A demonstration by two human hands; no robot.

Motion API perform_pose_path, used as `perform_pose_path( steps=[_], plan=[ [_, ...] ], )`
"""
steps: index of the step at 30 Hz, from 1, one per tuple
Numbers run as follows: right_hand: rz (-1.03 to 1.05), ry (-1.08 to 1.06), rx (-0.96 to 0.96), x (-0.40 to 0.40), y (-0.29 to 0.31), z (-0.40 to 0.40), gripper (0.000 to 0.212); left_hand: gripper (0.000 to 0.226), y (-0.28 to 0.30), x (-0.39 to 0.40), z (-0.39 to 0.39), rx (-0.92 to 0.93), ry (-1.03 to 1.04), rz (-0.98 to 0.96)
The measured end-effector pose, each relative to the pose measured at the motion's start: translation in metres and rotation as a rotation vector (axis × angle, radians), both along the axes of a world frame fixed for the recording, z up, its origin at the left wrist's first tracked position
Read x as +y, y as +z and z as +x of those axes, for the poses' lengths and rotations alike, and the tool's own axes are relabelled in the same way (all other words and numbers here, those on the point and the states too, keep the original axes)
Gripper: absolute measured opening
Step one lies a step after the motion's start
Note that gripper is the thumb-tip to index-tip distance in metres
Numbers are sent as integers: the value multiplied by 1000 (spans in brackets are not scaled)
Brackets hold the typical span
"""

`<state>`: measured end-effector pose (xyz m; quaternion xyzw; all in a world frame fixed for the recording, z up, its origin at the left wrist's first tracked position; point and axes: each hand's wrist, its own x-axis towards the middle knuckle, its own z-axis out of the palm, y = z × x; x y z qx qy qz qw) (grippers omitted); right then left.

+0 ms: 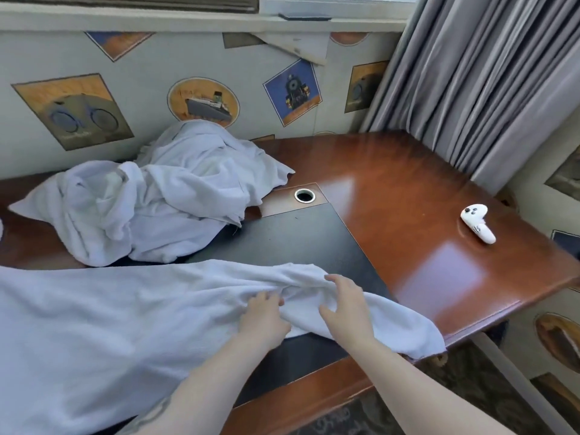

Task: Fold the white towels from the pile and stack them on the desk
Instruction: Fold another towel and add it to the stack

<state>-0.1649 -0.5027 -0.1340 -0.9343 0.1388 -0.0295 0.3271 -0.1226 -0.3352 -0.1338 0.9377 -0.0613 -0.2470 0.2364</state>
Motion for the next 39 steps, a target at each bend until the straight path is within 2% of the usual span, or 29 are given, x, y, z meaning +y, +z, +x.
perform_pose_path(
  steps=[2, 3, 5, 6, 7, 9, 11, 12, 14, 15, 17, 19, 21, 22, 23, 25, 27, 28, 30, 32, 33, 35, 37, 39],
  plan=[
    [-45, 32, 76, -12, -6, 17, 59, 48, -7, 0, -7, -21, -1, 60],
    [-53, 54, 129, -17, -11, 26, 54, 49, -9, 1, -8, -34, 12, 74],
    [-140, 120, 161, -25, -17, 41, 21, 51, -8, 3, -7, -78, 78, 95],
    [-106, 141, 160, -29, -17, 47, 2, 52, -5, 4, -7, -108, 133, 123],
    [2, 159, 156, -32, -16, 53, 13, 54, -1, 6, -7, -140, 203, 164],
    [465, 234, 248, -44, -5, 63, 24, 62, 4, 6, -11, -175, 367, 237],
    [1036, 305, 423, -66, 13, 75, 12, 77, 7, -4, -15, -146, 525, 244],
    [1266, 299, 501, -81, 22, 83, 13, 84, 9, -14, -17, -135, 588, 233],
    [1467, 228, 557, -113, 36, 100, 20, 91, 15, -41, -18, -177, 658, 232],
    [1465, 182, 594, -125, 39, 104, 16, 88, 17, -55, -18, -220, 674, 224],
    [1217, 163, 649, -139, 34, 103, 13, 63, 16, -75, -21, -312, 729, 187],
    [795, 328, 676, -142, 24, 96, 27, 28, 12, -87, -26, -332, 839, 153],
    [495, 545, 608, -141, 18, 83, 39, 18, 7, -97, -31, -303, 976, 83],
    [444, 564, 512, -140, 19, 77, 31, 20, 9, -103, -31, -268, 1033, 35],
    [454, 552, 382, -137, 21, 70, 20, 24, 13, -110, -30, -222, 1085, -53],
    [440, 631, 136, -124, 27, 56, 22, 30, 23, -122, -22, -77, 1197, -392],
    [418, 936, 150, -103, 39, 37, 24, 29, 30, -127, -15, 62, 1392, -809],
    [436, 1075, 249, -97, 43, 32, 23, 25, 27, -125, -15, 45, 1496, -909],
    [543, 1189, 523, -92, 43, 43, 15, 31, 18, -109, -24, -33, 1752, -976],
    [650, 1066, 653, -91, 37, 65, 13, 44, 7, -86, -43, -62, 1953, -1114],
    [678, 912, 632, -88, 30, 76, 9, 45, 2, -74, -53, -57, 1996, -1154],
    [511, 695, 459, -73, 10, 93, 13, 44, -6, -57, -72, -74, 2068, -1149],
    [400, 702, 416, -48, 0, 95, 27, 43, -9, -47, -82, -159, 2188, -1056],
    [433, 768, 499, -19, -9, 97, 42, 43, -3, -44, -85, -230, 2221, -1028]
  ],
)
